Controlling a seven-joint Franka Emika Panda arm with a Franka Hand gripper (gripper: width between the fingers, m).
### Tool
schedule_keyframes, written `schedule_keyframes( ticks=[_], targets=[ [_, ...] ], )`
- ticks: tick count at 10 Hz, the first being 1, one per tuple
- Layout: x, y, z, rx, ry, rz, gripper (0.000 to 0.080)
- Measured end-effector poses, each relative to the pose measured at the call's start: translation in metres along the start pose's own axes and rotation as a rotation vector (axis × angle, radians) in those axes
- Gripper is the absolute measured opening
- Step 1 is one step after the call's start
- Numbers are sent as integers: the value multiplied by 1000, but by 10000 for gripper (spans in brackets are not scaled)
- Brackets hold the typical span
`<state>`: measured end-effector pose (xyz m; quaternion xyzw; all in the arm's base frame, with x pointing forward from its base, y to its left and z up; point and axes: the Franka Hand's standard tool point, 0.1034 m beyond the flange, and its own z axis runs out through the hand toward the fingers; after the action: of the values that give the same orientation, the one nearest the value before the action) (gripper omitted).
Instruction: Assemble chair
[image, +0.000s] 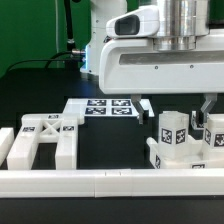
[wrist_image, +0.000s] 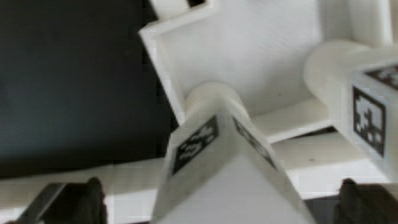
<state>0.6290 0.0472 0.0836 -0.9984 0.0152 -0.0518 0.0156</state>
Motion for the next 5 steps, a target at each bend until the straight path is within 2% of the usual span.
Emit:
schedule_keyframes(
  ticks=[3,5],
  targets=[
    [0,2,0,-21,-3,-285,649],
    [0,2,-1,-29,-5,-361,649]
  ],
)
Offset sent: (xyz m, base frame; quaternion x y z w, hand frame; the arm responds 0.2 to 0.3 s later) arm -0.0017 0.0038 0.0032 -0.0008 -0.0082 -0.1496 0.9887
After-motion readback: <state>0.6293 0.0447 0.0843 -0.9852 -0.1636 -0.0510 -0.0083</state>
